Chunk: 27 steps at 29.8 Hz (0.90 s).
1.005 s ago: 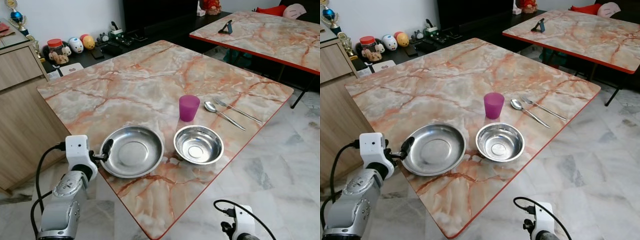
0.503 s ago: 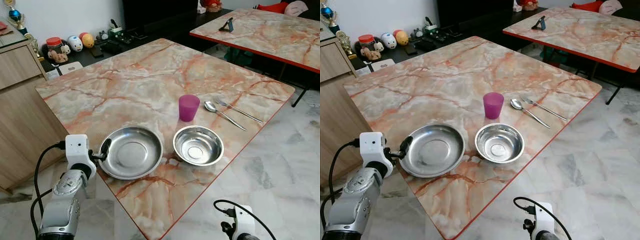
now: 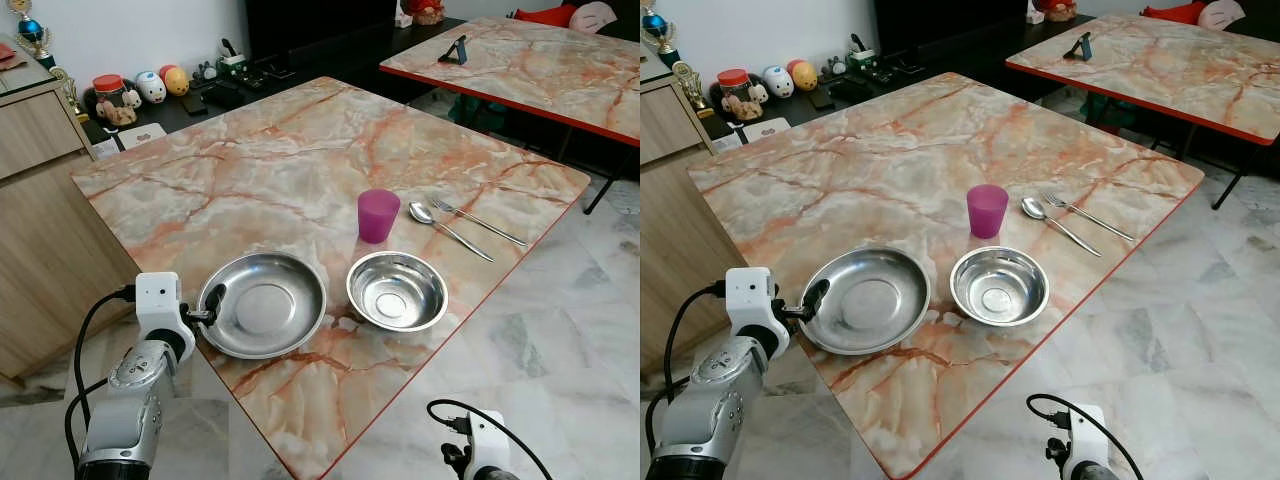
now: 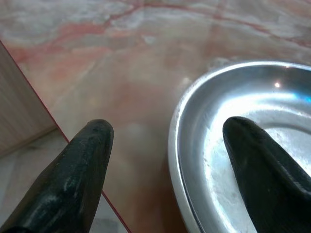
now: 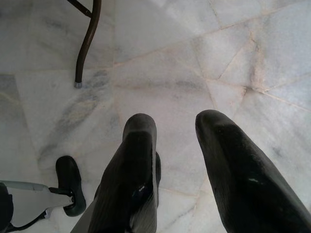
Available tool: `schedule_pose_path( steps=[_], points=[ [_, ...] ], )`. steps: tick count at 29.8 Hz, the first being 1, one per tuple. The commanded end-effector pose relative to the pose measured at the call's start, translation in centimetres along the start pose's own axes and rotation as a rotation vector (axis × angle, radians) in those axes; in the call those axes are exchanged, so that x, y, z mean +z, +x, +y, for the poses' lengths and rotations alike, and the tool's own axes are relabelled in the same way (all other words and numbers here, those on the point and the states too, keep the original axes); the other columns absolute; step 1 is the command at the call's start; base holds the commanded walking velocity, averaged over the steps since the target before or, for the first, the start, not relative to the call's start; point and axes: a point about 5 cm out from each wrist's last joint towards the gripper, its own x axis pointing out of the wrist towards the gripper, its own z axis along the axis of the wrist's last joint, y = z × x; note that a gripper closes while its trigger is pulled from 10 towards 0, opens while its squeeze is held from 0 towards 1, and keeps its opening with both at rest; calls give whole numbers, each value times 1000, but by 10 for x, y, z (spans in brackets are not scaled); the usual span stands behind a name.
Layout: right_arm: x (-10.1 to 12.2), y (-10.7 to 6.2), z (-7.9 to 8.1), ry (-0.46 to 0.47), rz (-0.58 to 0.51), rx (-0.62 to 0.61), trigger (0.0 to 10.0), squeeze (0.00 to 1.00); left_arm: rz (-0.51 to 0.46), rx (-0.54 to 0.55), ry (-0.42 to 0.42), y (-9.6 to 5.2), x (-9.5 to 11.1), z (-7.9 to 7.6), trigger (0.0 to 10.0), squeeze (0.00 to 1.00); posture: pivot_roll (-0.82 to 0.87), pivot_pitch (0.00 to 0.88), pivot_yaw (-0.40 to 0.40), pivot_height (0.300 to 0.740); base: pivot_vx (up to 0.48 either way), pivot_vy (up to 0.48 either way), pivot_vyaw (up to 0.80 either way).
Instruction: Setting the table
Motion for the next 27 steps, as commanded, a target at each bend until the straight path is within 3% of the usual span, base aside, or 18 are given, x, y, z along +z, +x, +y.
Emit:
schedule_pose_path(
  steps=[1, 8, 14, 21, 27],
  points=[
    [1, 0, 0, -4, 6, -1, 10000, 0, 17, 15, -13, 2, -1, 2, 10000, 0, -22, 0, 17, 707, 0, 0, 0],
    [2, 0, 0, -6, 3, 2, 10000, 0, 27, 16, -19, 3, -2, 1, 10000, 0, -24, 0, 18, 707, 0, 0, 0],
    [2, 0, 0, -5, 2, 2, 10000, 0, -22, 23, -46, 2, 3, 2, 10000, 0, -25, 0, 18, 707, 0, 0, 0],
    [0, 0, 0, -11, 6, 4, 10000, 0, -206, 56, -107, -7, 23, 9, 10000, 0, -25, 0, 18, 707, 0, 0, 0],
    [-1, 0, 0, -29, 9, 10, 10000, 0, -302, 85, -70, -18, 27, 12, 10000, 0, -28, 0, 21, 707, 0, 0, 0]
  ],
)
